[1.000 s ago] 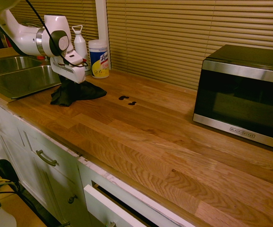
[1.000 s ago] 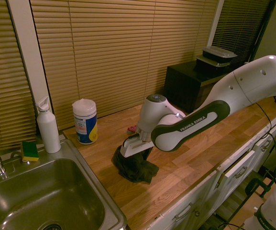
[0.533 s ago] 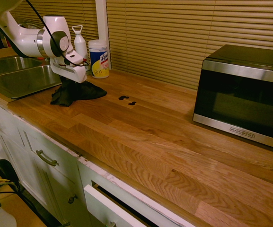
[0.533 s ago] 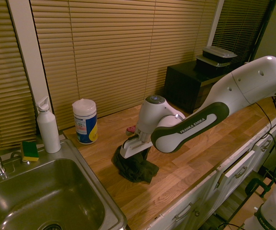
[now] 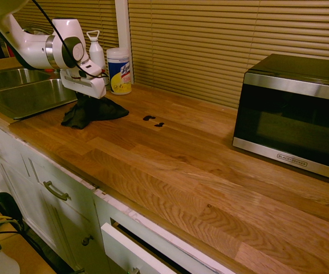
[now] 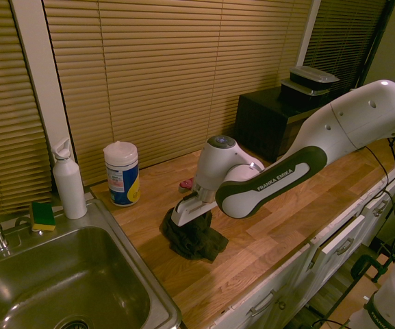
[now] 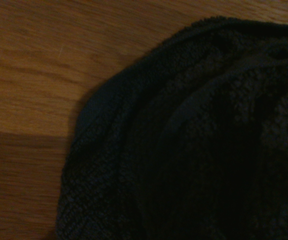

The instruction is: Clear the spill

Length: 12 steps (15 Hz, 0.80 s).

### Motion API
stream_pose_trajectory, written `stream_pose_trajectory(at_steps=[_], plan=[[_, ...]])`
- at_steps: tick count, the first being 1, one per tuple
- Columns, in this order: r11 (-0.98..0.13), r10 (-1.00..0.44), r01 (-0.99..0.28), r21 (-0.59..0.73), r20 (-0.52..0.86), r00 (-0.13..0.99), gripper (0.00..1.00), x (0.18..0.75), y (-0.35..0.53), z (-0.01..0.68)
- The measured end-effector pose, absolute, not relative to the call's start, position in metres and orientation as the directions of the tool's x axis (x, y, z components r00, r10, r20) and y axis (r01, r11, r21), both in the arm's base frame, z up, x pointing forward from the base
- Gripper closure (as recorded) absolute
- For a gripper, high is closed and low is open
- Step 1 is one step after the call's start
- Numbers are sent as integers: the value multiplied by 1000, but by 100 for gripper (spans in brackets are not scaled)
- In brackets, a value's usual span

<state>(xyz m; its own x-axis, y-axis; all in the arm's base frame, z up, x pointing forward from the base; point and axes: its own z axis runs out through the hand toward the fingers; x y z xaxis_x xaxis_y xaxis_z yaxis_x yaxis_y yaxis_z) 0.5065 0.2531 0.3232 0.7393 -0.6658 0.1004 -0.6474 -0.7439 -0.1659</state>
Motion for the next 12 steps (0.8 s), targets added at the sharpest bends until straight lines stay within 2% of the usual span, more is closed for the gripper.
stream_pose_trajectory(at_steps=[4,12], plan=[[-753,-657,-635,-171,134,742,100,515,243,322],[-691,-723,-701,-180,153,673,100,563,174,325]])
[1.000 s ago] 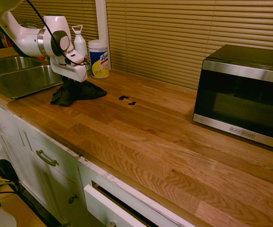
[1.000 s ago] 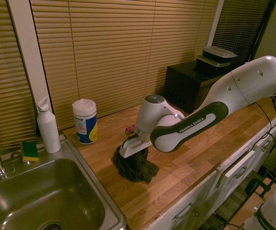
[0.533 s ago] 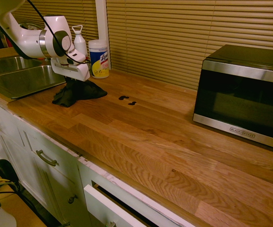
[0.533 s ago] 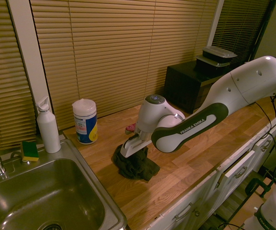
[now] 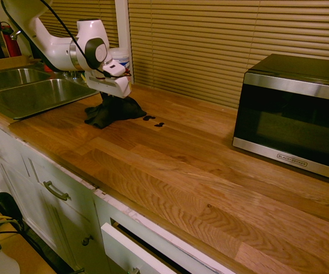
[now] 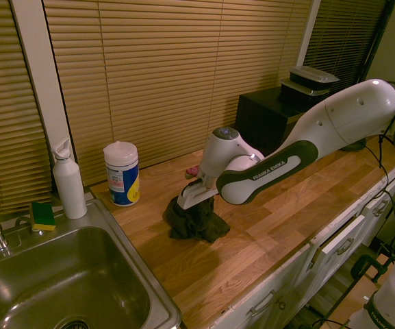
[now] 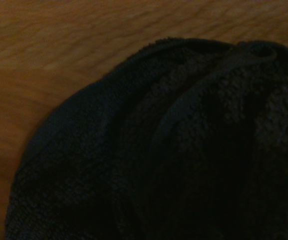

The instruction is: Clear the spill

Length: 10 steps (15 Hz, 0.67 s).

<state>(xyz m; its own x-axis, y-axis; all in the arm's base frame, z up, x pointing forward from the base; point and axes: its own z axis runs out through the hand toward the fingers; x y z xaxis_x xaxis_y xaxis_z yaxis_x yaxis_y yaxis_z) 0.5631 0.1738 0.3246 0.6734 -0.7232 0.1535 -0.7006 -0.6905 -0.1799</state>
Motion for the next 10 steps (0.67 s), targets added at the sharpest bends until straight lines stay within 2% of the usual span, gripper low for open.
stream_pose_trajectory(at_steps=[10], plan=[[-604,-797,-775,-185,129,590,100,592,48,329]])
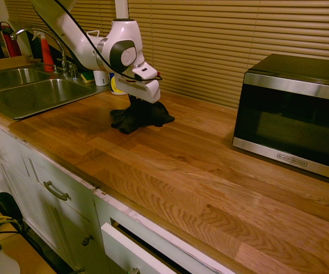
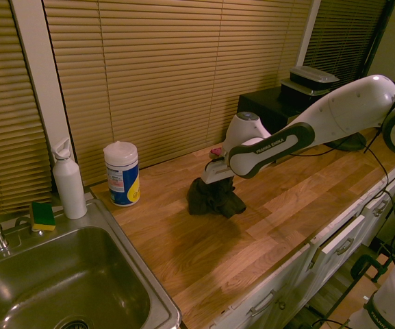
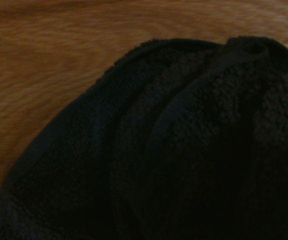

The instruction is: Clear the spill

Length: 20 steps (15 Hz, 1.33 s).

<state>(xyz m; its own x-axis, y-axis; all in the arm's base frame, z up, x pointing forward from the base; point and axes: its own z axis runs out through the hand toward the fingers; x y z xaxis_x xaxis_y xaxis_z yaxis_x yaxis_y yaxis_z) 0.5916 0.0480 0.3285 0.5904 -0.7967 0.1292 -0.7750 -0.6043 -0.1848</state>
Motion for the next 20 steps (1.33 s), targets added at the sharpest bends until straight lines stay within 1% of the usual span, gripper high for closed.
stream_pose_trajectory(at_steps=[7,10,12,14,20], plan=[[-506,-862,-838,-206,95,497,100,601,-67,340],[-482,-876,-850,-214,85,475,100,608,-94,343],[-495,-868,-842,-214,84,489,100,609,-85,342],[-524,-851,-825,-212,78,520,100,611,-57,339],[-615,-786,-760,-209,87,612,100,605,76,336]])
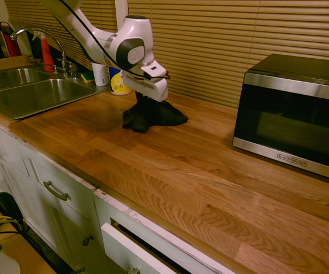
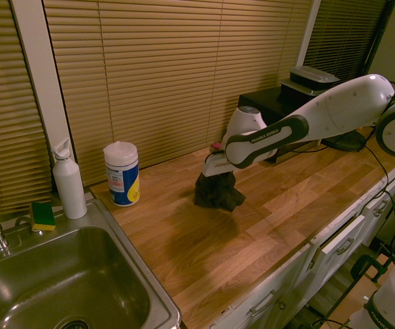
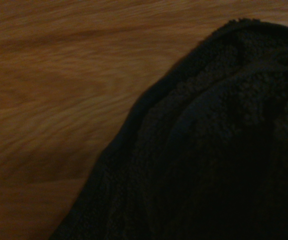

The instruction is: Clear the spill

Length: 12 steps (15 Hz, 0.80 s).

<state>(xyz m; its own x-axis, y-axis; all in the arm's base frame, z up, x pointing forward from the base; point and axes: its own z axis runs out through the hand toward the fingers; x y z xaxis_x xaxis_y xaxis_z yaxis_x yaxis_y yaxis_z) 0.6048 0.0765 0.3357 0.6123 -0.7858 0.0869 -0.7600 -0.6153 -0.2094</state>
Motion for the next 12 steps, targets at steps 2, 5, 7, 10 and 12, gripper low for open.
stream_pose_trajectory(at_steps=[2,5,7,10,12], plan=[[-639,-767,-742,-201,93,635,100,597,118,334],[-672,-739,-716,-189,110,665,100,573,174,333],[-686,-726,-704,-181,115,678,100,550,214,333],[-697,-716,-696,-174,111,689,0,527,257,335],[-697,-715,-697,-167,103,691,0,520,268,335]])
